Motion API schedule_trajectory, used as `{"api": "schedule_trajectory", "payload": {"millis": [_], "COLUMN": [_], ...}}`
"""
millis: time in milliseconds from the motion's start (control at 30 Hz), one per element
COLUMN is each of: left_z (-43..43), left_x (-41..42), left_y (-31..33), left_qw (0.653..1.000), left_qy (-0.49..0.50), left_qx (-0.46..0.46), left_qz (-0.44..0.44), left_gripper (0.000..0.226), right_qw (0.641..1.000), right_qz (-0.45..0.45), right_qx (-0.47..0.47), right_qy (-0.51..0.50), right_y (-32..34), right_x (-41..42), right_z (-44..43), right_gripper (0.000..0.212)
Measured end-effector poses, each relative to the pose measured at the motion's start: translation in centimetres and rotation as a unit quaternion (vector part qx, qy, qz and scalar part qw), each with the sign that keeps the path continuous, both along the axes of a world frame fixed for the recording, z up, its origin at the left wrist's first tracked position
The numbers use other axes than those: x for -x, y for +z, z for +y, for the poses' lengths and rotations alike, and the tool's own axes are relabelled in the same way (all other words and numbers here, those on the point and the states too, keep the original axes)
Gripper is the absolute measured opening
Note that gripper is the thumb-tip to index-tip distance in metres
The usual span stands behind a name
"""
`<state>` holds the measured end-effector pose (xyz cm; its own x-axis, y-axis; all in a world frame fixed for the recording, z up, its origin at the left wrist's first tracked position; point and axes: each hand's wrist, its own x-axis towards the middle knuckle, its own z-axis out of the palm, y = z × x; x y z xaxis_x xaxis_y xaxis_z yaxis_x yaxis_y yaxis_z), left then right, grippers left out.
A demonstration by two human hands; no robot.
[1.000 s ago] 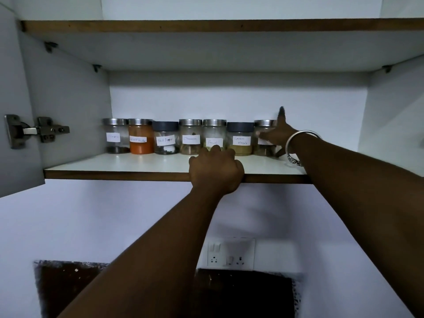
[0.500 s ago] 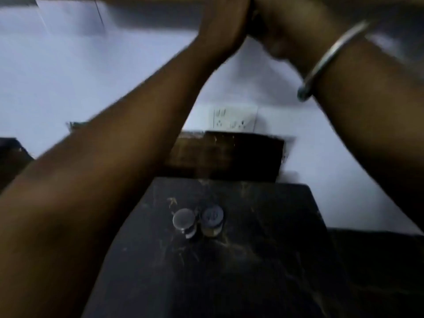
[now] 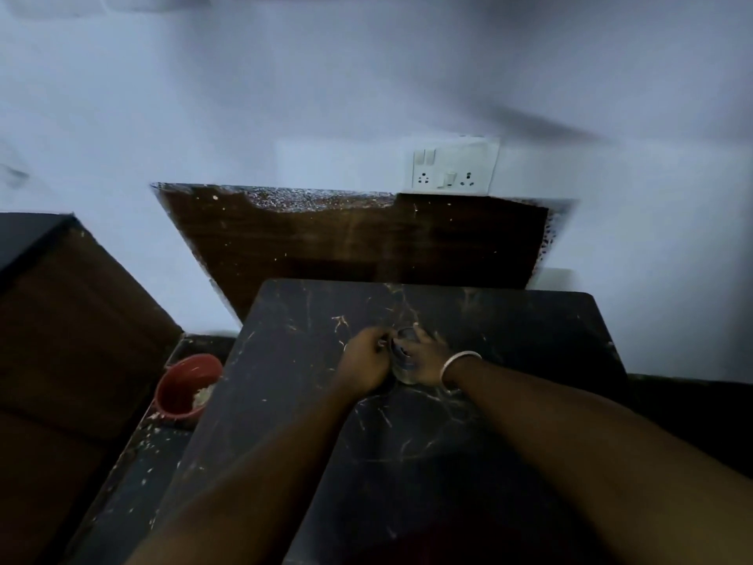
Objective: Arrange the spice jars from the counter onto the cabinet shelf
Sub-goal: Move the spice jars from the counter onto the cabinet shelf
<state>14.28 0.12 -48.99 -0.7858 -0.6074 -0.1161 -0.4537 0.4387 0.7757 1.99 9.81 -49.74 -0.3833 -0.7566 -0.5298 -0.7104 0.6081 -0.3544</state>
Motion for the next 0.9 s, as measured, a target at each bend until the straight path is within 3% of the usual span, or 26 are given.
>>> {"api": "schedule_trajectory", "payload": {"millis": [167, 267, 433, 533, 600, 700, 767, 833, 900], "left_z": [-0.5, -0.1, 0.6, 1.0, 1.6, 3.0, 4.2, 5.3, 6.4], "left_x": [-0.9, -1.3, -2.3, -3.0, -3.2, -2.6, -1.6, -0.7, -0.1], "left_y": [-2.7, -4.0, -5.8, -5.8, -4.6, -0.2, 3.9, 8.4, 12.6], "left_qw": [1.000, 0.999, 0.995, 0.993, 0.987, 0.954, 0.930, 0.902, 0.878], "left_qy": [0.008, -0.028, -0.090, -0.085, -0.070, -0.063, -0.059, -0.057, -0.060], "left_qx": [-0.008, -0.025, -0.045, -0.081, -0.138, -0.254, -0.284, -0.301, -0.305], "left_qz": [-0.018, -0.029, -0.027, 0.001, 0.040, 0.146, 0.226, 0.305, 0.365], "left_gripper": [0.022, 0.020, 0.025, 0.024, 0.020, 0.039, 0.048, 0.043, 0.038], "right_qw": [0.993, 0.992, 0.991, 0.997, 0.989, 0.971, 0.951, 0.918, 0.863], "right_qz": [0.112, 0.126, 0.111, 0.002, -0.087, -0.114, -0.129, -0.143, -0.157], "right_qx": [0.004, -0.005, 0.060, 0.070, 0.099, 0.191, 0.265, 0.358, 0.469], "right_qy": [0.039, 0.029, 0.042, -0.015, -0.073, -0.089, -0.090, -0.089, -0.102], "right_y": [-2.7, -3.8, -5.0, -2.6, 0.6, 6.8, 11.0, 14.6, 17.5], "right_x": [-0.6, -0.7, -1.7, -1.4, -0.5, 1.3, 1.8, 1.7, 0.9], "right_z": [1.9, 2.6, 4.6, 4.8, 4.6, 5.1, 6.0, 7.0, 7.9], "right_gripper": [0.082, 0.082, 0.075, 0.057, 0.044, 0.034, 0.029, 0.026, 0.027]}}
